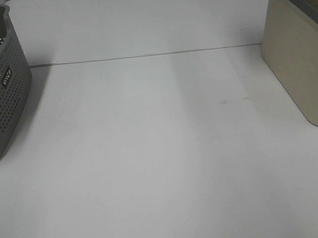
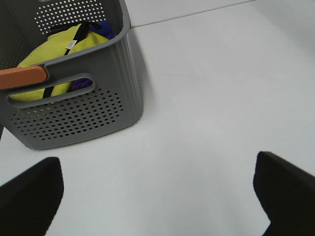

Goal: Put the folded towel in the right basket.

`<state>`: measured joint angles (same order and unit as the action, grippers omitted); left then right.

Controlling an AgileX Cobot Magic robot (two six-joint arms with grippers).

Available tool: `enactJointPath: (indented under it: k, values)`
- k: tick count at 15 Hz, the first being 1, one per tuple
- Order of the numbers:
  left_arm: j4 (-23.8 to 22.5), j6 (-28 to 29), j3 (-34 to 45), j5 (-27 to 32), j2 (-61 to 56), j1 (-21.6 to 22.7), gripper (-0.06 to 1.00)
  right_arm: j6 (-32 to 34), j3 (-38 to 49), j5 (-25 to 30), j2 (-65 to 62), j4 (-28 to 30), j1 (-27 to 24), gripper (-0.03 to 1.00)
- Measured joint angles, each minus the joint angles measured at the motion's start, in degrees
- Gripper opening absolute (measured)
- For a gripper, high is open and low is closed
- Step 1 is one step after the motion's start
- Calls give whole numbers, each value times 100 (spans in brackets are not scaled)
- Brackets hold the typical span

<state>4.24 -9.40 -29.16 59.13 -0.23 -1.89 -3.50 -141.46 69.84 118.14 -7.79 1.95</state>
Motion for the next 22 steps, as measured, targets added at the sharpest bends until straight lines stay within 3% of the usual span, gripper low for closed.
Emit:
enactJointPath:
  k: [3,7,13,14,16,17,18,20,22]
  values:
    - [0,0,0,0,0,0,99,80,11,0,-115,11,-745,9]
    - [0,0,0,0,0,0,99,92,963,0,-115,11,-1421,9]
    - [0,0,0,0,0,0,99,155,2515,-865,109,57,-1524,12]
    - [0,0,0,0,0,0,99,166,2521,-825,212,57,-1524,21]
    - [0,0,0,0,0,0,99,166,2532,-779,332,57,-1524,56]
    - [0,0,0,0,0,0,99,166,2532,-779,332,80,-1524,63]
    - [0,0,0,0,0,0,99,166,2532,-779,332,86,-1524,75]
    - [0,0,0,0,0,0,99,160,2515,-768,298,97,-1524,84]
    - [0,0,0,0,0,0,99,160,2418,-751,103,34,-1524,85]
